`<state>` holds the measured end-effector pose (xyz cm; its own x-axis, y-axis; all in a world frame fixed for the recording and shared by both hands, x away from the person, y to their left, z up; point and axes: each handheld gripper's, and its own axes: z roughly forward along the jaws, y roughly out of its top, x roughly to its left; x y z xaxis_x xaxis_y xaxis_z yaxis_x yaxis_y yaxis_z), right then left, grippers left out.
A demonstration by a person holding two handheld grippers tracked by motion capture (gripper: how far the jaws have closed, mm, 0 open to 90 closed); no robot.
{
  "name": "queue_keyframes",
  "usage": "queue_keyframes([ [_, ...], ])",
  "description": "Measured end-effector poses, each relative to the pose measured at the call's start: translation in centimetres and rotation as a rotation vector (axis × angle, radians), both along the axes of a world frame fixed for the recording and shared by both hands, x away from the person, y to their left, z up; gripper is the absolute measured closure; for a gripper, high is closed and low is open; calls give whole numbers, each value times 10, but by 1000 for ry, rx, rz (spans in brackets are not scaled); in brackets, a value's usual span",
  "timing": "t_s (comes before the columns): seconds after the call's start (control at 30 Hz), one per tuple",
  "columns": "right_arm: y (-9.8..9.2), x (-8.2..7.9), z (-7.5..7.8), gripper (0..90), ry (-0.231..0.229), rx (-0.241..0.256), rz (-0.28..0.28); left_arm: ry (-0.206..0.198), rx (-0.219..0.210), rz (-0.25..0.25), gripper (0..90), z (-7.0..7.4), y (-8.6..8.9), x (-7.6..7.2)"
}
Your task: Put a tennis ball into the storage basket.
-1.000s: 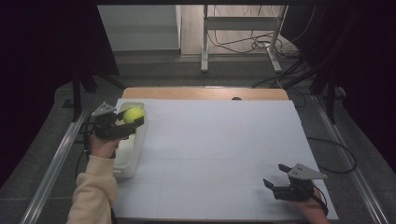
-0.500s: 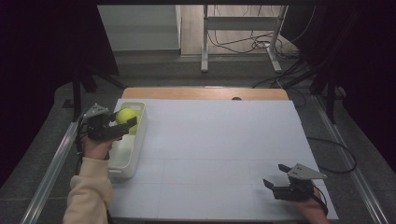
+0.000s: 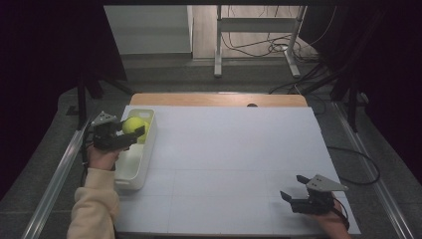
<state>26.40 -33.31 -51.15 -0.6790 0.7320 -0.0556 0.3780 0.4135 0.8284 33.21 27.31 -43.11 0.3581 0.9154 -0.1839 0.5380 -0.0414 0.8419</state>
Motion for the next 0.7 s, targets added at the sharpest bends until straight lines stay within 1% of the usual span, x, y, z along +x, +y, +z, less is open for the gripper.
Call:
queue_keyframes([
  [0.1, 0, 0, 0, 159, 0, 0, 0, 20, 4, 4, 261, -2, 1, 2],
  [0.17, 0, 0, 0, 159, 0, 0, 0, 27, 12, 6, 261, -3, 1, 2],
  [0.2, 0, 0, 0, 159, 0, 0, 0, 38, 25, 10, 261, -4, 2, 3],
  [0.3, 0, 0, 0, 159, 0, 0, 0, 46, 32, 11, 261, -5, 2, 4],
  [0.5, 0, 0, 0, 159, 1, 0, 0, 81, 58, 33, 261, -10, 5, 7],
  [0.7, 0, 0, 0, 159, 1, 0, 0, 111, 81, 43, 261, -13, 6, 10],
])
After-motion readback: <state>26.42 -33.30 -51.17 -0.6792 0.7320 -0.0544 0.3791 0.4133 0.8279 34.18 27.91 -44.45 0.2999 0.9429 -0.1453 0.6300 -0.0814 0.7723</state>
